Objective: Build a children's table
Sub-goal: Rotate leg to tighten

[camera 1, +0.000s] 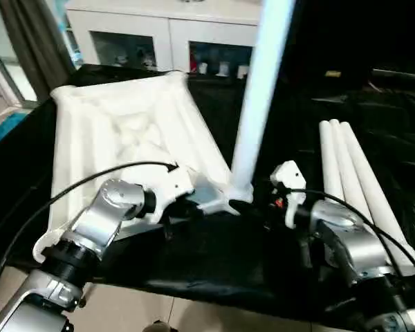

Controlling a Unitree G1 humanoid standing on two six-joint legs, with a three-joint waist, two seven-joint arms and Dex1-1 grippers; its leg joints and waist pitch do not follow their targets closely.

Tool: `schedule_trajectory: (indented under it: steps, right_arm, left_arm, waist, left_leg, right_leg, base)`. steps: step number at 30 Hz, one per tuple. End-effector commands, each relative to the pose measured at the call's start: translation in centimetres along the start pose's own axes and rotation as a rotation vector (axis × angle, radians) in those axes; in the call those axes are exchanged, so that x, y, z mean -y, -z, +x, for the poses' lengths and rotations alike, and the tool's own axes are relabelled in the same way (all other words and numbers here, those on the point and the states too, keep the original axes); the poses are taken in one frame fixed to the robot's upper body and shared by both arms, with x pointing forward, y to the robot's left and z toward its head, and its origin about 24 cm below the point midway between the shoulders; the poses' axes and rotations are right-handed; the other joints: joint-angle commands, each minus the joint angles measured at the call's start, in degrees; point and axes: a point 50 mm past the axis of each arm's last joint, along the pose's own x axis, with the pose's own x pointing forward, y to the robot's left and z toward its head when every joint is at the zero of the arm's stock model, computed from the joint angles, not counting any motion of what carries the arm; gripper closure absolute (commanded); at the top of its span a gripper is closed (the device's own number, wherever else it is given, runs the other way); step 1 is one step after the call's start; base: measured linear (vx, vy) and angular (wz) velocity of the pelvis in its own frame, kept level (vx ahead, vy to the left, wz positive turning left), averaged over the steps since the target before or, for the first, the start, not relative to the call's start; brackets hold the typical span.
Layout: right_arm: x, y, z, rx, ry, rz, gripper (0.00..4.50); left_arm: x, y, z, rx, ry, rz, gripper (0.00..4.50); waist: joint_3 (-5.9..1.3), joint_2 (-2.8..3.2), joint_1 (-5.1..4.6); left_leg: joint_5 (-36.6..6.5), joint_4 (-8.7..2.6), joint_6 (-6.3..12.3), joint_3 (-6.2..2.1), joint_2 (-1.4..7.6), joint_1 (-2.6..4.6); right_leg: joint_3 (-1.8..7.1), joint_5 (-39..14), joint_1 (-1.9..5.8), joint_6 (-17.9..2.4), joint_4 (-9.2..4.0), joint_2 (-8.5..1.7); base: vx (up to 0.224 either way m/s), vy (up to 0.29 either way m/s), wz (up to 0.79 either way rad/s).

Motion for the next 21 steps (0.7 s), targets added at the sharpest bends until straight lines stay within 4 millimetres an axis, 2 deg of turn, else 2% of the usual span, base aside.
schedule_trajectory:
  steps: [1, 2, 3, 4, 15, 21]
  right_arm:
    - [-0.48, 0.00, -0.20, -0.004, -0.037, -0.017, 0.36]
    - [-0.63, 0.04, -0.26, -0.008, -0.049, -0.021, 0.36]
    - [-0.86, 0.09, -0.33, -0.012, -0.067, -0.025, 0.36]
    - [-1.12, 0.17, -0.44, -0.019, -0.089, -0.033, 0.36]
    - [-0.93, 0.36, -0.48, -0.023, -0.080, -0.023, 0.36]
    - [-0.89, 0.57, -0.30, -0.025, -0.064, -0.012, 0.98]
  left_arm:
    - [0.60, -1.43, 0.35, 0.046, 0.048, 0.078, 4.50]
    - [0.70, -1.42, 0.38, 0.046, 0.055, 0.080, 4.50]
    - [0.80, -1.41, 0.39, 0.045, 0.064, 0.083, 4.50]
    - [0.96, -1.42, 0.39, 0.046, 0.079, 0.093, 4.50]
    - [1.27, -1.08, 0.30, 0.033, 0.101, 0.101, 4.50]
    - [1.27, -0.99, 0.25, 0.029, 0.099, 0.098, 4.50]
  waist:
    - [-3.97, 0.32, -0.26]
    - [-4.00, 0.28, -0.29]
    - [-4.02, 0.51, -0.28]
    - [-3.99, 0.34, -0.39]
    - [-4.22, 0.33, -0.47]
    - [-4.22, 0.34, -0.44]
  left_leg:
    - [-8.1, -4.01, 2.76, -1.10, 3.76, 1.11]
    - [-8.2, -4.07, 2.59, -1.19, 3.80, 1.04]
    - [-8.2, -4.04, 2.50, -1.23, 3.75, 1.05]
    - [-8.3, -4.05, 2.48, -1.22, 3.71, 1.01]
    - [-6.5, -3.71, 3.34, -1.19, 3.60, 0.91]
    - [-6.6, -3.68, 3.21, -1.18, 3.63, 1.01]
  right_leg:
    - [3.12, -3.2, 3.36, -13.8, -3.43, -4.51]
    - [3.10, -3.7, 3.44, -13.5, -3.40, -4.56]
    - [3.07, -3.8, 3.42, -13.5, -3.41, -4.54]
    - [3.06, -3.9, 3.44, -13.4, -3.45, -4.44]
    - [2.99, -1.0, 3.54, -14.2, -3.07, -4.42]
    - [2.98, -1.5, 3.47, -14.4, -3.06, -4.41]
  base:
    - [0.000, 0.000, 0.00]
    - [0.000, 0.000, 0.00]
    - [0.000, 0.000, 0.00]
    - [0.000, 0.000, 0.00]
    - [0.000, 0.000, 0.00]
    - [0.000, 0.000, 0.00]
